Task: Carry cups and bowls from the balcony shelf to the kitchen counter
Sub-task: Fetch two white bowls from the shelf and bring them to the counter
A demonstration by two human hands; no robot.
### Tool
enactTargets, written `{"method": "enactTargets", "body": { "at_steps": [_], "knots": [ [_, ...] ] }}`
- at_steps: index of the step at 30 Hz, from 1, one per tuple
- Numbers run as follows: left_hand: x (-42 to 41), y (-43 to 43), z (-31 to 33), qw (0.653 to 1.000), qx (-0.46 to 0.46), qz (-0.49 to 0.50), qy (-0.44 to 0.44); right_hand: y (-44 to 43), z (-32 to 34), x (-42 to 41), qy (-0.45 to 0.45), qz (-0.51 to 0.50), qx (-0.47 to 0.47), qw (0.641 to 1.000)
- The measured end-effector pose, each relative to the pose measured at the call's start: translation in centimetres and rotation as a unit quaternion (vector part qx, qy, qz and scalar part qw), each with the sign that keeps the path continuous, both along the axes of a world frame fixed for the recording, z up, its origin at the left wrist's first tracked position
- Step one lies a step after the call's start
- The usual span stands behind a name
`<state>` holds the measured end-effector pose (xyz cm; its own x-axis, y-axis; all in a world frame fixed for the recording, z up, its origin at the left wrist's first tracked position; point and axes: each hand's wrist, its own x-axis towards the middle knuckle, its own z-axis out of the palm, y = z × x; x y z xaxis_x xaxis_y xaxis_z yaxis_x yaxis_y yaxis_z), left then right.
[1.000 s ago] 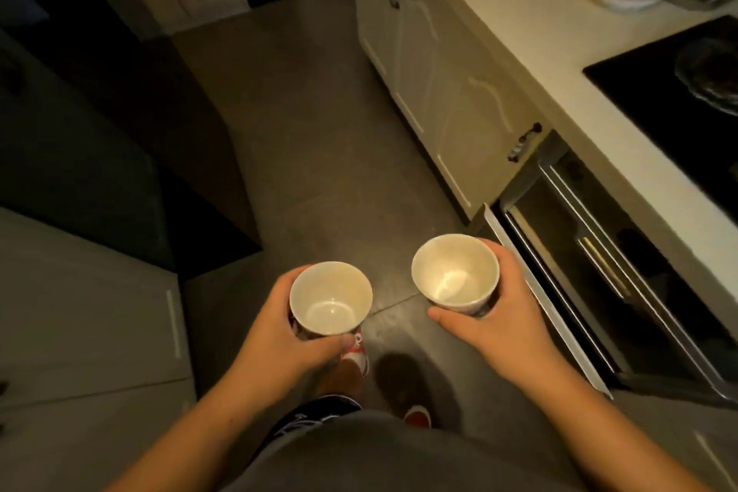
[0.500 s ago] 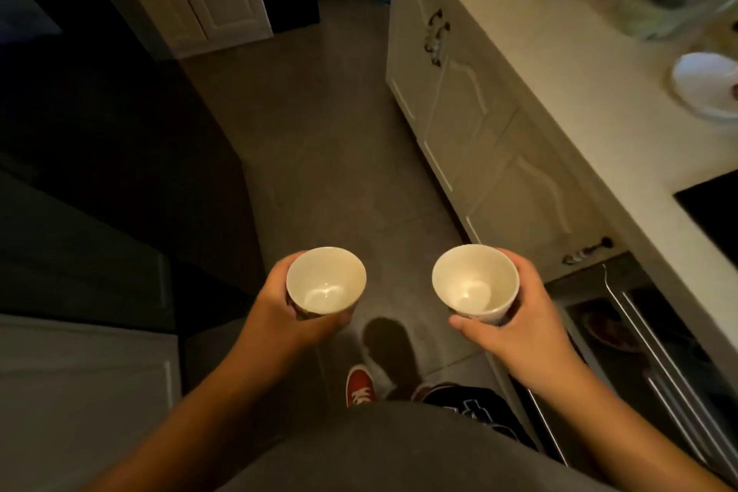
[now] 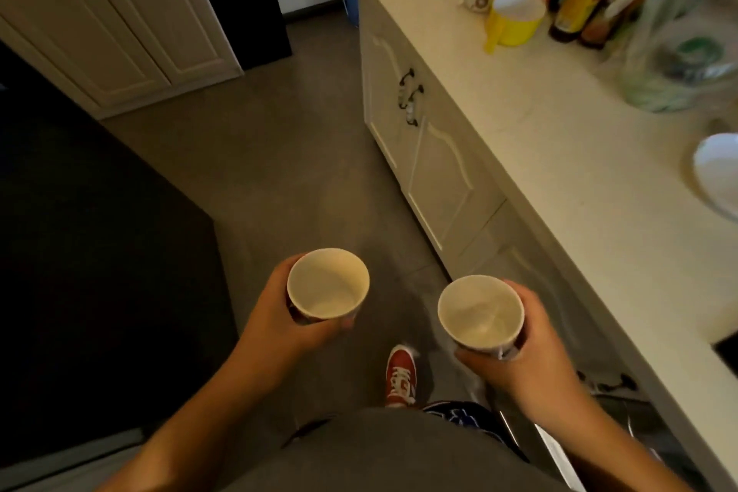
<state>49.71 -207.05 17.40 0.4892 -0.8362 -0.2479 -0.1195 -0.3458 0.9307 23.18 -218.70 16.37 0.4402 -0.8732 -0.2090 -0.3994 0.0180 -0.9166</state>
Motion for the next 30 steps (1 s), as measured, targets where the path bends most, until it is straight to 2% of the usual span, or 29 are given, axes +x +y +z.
{"method": "enactTargets", "body": {
  "at_steps": [8,15,23,30],
  "knots": [
    [6.2,-5.0,0.3,0.998,0.028,0.054,0.015,-11.9,1.5,11.7,-0.008,0.093,-0.012,0.996],
    [16.8,-10.8,-1.7,0.996,0.024,0.083,0.019,-19.7,-0.5,24.1,-0.027,0.136,-0.025,0.99],
    [30.6,-21.1,-2.1,0.999,0.035,0.018,0.021,-26.1,-1.0,32.0,-0.003,0.056,-0.005,0.998],
    [35.4,-32.6,-2.0,0.996,0.03,-0.076,0.038,-30.8,-0.1,32.5,0.015,-0.063,0.008,0.998]
  ]
}}
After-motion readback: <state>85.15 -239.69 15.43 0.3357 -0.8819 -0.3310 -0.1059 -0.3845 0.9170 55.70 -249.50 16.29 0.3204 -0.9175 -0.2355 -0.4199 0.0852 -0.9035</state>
